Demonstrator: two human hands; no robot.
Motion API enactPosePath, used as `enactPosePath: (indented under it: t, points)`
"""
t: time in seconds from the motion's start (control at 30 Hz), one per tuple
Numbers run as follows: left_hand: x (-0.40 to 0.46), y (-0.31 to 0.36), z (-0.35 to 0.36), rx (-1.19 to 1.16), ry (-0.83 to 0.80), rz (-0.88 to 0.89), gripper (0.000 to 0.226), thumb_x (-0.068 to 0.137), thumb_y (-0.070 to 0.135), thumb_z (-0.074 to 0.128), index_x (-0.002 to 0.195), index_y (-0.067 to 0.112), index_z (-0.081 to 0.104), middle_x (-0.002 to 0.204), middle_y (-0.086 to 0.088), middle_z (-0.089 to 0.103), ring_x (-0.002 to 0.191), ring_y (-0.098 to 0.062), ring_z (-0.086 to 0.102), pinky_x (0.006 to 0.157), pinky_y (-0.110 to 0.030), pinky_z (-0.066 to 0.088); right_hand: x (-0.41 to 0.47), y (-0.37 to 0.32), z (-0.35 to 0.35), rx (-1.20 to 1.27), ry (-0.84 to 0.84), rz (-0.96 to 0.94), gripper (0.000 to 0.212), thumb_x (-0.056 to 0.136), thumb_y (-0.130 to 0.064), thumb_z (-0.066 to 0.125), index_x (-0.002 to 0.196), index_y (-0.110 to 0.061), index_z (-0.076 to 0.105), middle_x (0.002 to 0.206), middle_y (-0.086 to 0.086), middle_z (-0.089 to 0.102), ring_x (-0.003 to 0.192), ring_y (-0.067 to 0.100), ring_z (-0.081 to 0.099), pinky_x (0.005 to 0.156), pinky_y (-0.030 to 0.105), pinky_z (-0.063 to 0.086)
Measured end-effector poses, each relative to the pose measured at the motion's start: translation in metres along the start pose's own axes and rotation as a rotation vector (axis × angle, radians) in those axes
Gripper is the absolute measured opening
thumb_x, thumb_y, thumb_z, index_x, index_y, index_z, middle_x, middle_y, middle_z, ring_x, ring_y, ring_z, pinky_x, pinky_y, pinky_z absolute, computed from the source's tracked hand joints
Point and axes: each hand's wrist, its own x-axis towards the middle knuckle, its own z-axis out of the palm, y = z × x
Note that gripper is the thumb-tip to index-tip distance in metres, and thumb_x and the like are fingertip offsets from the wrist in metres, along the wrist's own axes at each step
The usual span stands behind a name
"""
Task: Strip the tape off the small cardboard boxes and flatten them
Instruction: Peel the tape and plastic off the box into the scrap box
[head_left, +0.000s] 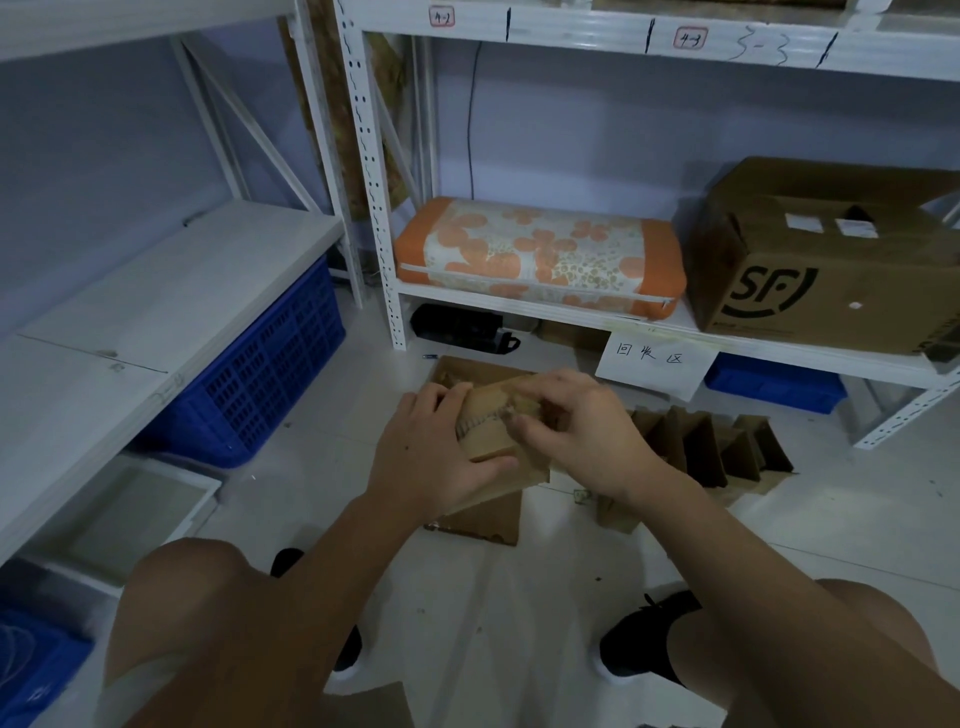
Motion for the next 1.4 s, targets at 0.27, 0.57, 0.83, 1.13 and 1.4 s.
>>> enactPosePath:
  t: [0.27, 0.57, 0.83, 1.13, 1.4]
  points:
    - [0.008, 0.001, 0.002, -0.037, -0.012, 0.025, 0.11, 0.064, 0.093, 0.05, 0.151, 0.026, 0.041, 0.13, 0.005, 0.045, 0.117, -0.016, 0.041, 0.094, -0.032, 0.046, 0.003, 0.008, 0.005, -0.041, 0.213, 0.089, 0.027, 0.1, -0.015, 0.06, 0.123, -0.019, 0.072, 0.11, -0.001, 0.072, 0.1, 0.015, 0.062, 0.089, 0.038, 0.055]
    - [0.003, -0.02, 0.007, -0.16, 0.038, -0.051, 0.104, 0.069, 0.081, 0.072, 0.153, 0.028, 0.041, 0.136, 0.008, 0.045, 0.123, -0.013, 0.041, 0.097, -0.034, 0.047, 0.021, 0.0, 0.009, -0.15, 0.088, 0.004, 0.029, 0.093, -0.019, 0.066, 0.121, -0.018, 0.073, 0.103, 0.003, 0.074, 0.088, 0.016, 0.067, 0.082, 0.037, 0.058]
    - [0.003, -0.03, 0.012, -0.017, 0.183, -0.016, 0.108, 0.067, 0.089, 0.058, 0.147, 0.016, 0.05, 0.128, -0.003, 0.053, 0.11, -0.022, 0.051, 0.084, -0.036, 0.054, 0.026, 0.001, 0.022, 0.154, 0.073, 0.169, 0.028, 0.086, -0.022, 0.08, 0.114, -0.018, 0.077, 0.127, -0.002, 0.066, 0.111, 0.009, 0.062, 0.099, 0.029, 0.053]
    - [0.008, -0.026, 0.006, 0.061, 0.332, 0.081, 0.103, 0.072, 0.083, 0.061, 0.144, 0.009, 0.054, 0.124, -0.01, 0.056, 0.108, -0.028, 0.055, 0.088, -0.038, 0.051, 0.021, 0.001, 0.028, 0.467, 0.169, 0.268, 0.026, 0.086, -0.034, 0.079, 0.109, -0.021, 0.079, 0.112, -0.006, 0.075, 0.1, 0.012, 0.071, 0.087, 0.04, 0.06]
    - [0.008, -0.021, 0.001, 0.087, 0.209, 0.077, 0.108, 0.069, 0.089, 0.054, 0.145, 0.012, 0.052, 0.124, -0.006, 0.056, 0.108, -0.024, 0.054, 0.087, -0.038, 0.054, 0.022, 0.0, 0.026, 0.168, 0.175, 0.335, 0.008, 0.094, -0.022, 0.071, 0.101, -0.021, 0.075, 0.094, -0.008, 0.074, 0.084, 0.003, 0.067, 0.078, 0.026, 0.059]
